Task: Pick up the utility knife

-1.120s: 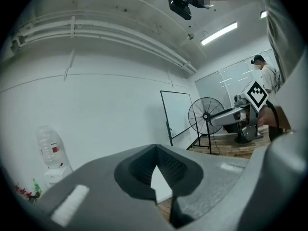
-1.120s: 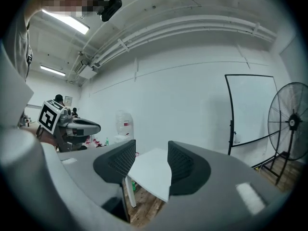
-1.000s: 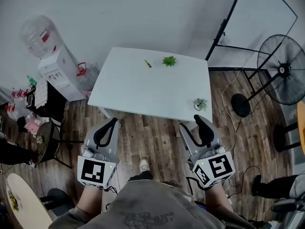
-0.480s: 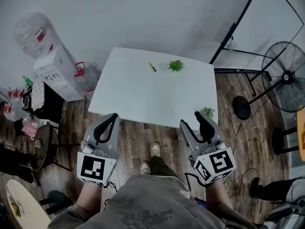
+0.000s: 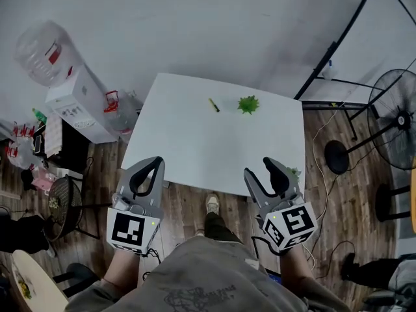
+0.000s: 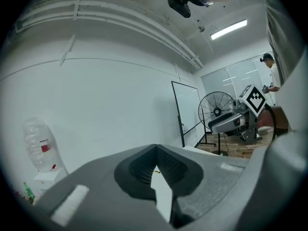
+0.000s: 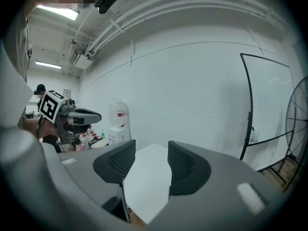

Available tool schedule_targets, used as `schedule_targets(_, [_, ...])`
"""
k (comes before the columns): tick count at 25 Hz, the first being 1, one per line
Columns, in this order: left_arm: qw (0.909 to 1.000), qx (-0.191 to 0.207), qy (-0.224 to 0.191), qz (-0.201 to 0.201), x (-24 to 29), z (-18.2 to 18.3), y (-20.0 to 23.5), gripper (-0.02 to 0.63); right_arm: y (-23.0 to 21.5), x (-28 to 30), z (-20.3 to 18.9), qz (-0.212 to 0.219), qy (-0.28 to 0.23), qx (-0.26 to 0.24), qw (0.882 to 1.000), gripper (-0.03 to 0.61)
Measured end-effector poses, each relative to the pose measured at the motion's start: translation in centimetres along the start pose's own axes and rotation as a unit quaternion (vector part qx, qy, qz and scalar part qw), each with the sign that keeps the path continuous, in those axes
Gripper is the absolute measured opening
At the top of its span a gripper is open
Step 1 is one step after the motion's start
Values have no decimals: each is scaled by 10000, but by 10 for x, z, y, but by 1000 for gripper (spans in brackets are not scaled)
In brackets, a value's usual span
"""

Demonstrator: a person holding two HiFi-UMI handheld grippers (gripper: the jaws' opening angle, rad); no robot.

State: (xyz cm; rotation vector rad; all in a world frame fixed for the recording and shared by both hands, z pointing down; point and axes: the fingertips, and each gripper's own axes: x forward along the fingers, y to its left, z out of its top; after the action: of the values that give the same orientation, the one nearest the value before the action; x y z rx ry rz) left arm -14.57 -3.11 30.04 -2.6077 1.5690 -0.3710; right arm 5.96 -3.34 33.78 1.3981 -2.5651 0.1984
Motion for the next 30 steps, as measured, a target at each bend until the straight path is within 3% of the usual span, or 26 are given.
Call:
schedule_targets(7, [9969, -723, 247, -166, 79, -18, 25, 0, -39, 69, -8, 307, 335, 132, 9989, 232])
schedule_targets(19, [9960, -600, 639, -183, 181, -26, 35, 0, -108, 149, -20, 662, 532, 421, 9955, 227])
schedule_targets(30, [9936, -542, 915, -390, 211, -31, 42, 0, -122, 173, -29, 691, 729, 690, 9925, 225])
